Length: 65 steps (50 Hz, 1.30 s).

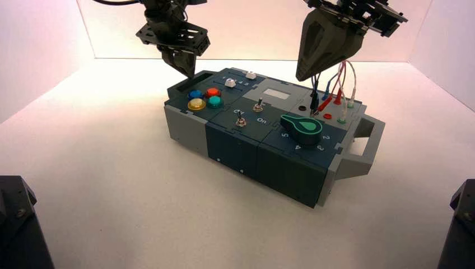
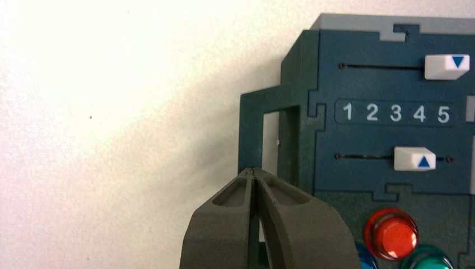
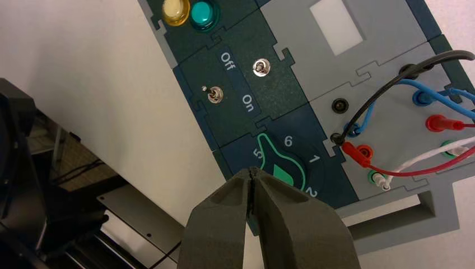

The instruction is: Flip the top switch off with the right gripper.

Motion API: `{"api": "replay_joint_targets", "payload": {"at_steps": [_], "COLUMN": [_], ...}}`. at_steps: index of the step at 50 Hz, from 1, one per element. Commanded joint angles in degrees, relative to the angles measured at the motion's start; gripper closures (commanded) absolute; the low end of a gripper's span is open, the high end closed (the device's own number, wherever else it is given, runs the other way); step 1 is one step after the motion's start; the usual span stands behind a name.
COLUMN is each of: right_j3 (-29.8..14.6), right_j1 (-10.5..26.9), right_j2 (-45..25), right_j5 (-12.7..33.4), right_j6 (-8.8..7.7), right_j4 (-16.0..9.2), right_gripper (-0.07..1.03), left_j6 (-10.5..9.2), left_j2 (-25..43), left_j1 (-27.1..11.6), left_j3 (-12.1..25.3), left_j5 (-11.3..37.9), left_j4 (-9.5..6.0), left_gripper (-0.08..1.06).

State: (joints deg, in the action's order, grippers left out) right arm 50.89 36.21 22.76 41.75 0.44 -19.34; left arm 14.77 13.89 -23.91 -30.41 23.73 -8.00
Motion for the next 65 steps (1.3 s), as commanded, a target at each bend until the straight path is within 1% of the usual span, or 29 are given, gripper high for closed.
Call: {"api": "replay_joint_targets", "payload": {"at_steps": [1,6,10,21,26,33,44,57,65], "right_j3": [-2.1,-2.7,-2.5,-1.5,-1.3,-1.6,-1.9,-3.3,-4.8], "right_j1": [-0.3,-0.2,-0.3,-0.3,-0.2,-0.2,0.0,0.6,1.0], "right_j2": [-0.1,-1.5,-3.2,-5.1,-5.2,-5.6,-7.4,-12.9,-14.7], "right_j5": [-0.2,-0.1,-0.4,-0.5,-0.5,-0.8,-2.1,-3.6,-3.8], "right_j6": [0.09,0.18,0.18,0.09,0.09,-0.09,-0.35,-1.58,-1.58], "right_j4": [-0.6,-0.6,-0.6,-0.6,-0.6,-0.5,-0.2,0.5,0.9], "right_gripper": [0.99,0.99,0.99,0.99,0.99,0.99,0.99,0.99,0.99], "left_j6": [0.70,1.49,2.20,2.72,3.16,3.16,3.25,3.16,3.25], "left_j2": [1.5,2.9,3.5,3.8,3.9,4.4,5.8,6.1,5.9], "left_j1": [0.5,0.2,-0.9,-3.3,-5.3,-7.5,-7.7,-7.7,-7.8], "left_j3": [0.6,0.4,-0.1,-1.0,-1.3,-1.2,-1.1,-1.1,-1.3], "left_j5": [0.8,1.7,1.9,2.7,2.7,2.7,2.7,2.5,2.6], "left_j4": [0.18,0.18,0.18,0.18,0.09,0.09,-0.09,-0.09,-0.09], "left_gripper": [1.01,1.01,1.01,1.01,1.01,1.01,1.01,1.01,1.01]}}
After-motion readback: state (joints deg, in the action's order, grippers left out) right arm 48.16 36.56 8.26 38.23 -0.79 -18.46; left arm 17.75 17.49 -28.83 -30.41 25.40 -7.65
